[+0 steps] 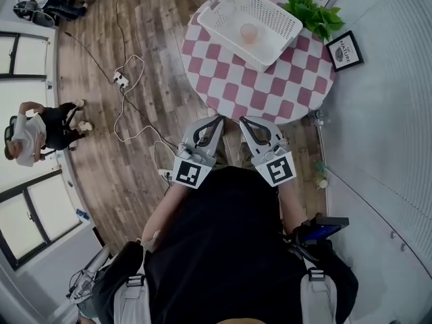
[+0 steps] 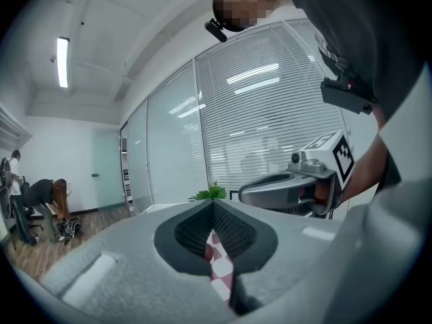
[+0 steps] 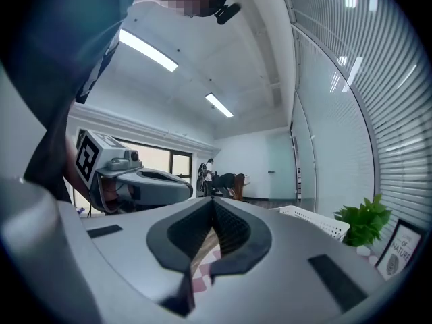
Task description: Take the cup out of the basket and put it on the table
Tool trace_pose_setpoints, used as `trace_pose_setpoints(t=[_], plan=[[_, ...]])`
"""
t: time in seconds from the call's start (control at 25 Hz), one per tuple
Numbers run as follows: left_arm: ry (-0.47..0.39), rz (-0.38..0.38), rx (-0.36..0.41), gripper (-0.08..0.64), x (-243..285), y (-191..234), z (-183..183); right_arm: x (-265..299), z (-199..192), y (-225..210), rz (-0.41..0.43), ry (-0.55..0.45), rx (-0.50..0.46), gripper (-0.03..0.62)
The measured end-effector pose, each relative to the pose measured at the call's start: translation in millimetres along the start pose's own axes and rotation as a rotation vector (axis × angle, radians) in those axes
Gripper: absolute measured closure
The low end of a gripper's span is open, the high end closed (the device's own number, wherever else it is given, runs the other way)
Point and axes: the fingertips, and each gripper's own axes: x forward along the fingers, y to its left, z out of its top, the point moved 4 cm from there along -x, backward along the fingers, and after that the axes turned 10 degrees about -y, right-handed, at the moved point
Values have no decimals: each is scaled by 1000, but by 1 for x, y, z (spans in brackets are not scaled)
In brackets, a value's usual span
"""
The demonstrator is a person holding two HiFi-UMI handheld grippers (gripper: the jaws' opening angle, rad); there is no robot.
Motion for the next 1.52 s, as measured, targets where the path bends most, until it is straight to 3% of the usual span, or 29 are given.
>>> trace_pose_setpoints(t=[0.36, 0.68, 0.84, 1.0, 1.36, 1.4, 1.52], plan=[[8, 7, -59, 555, 19, 19, -12, 16, -17, -39, -42, 29, -36, 583], [-25, 75, -122, 555, 28, 56, -20, 40, -29, -62, -12, 123, -79, 582], [-26, 101, -143, 555, 28, 73, -29, 54, -50, -81, -9, 233, -92, 581], [-23, 149, -164, 555, 21, 93, -39, 76, -71, -94, 46, 323, -87, 581], [32, 290, -205, 555, -11, 144, -64, 128, -85, -159, 120, 504, -240, 578], [37, 305, -212, 555, -14, 149, -66, 133, -89, -168, 139, 530, -263, 569], [52, 343, -215, 555, -23, 165, -70, 148, -106, -193, 205, 625, -324, 460]])
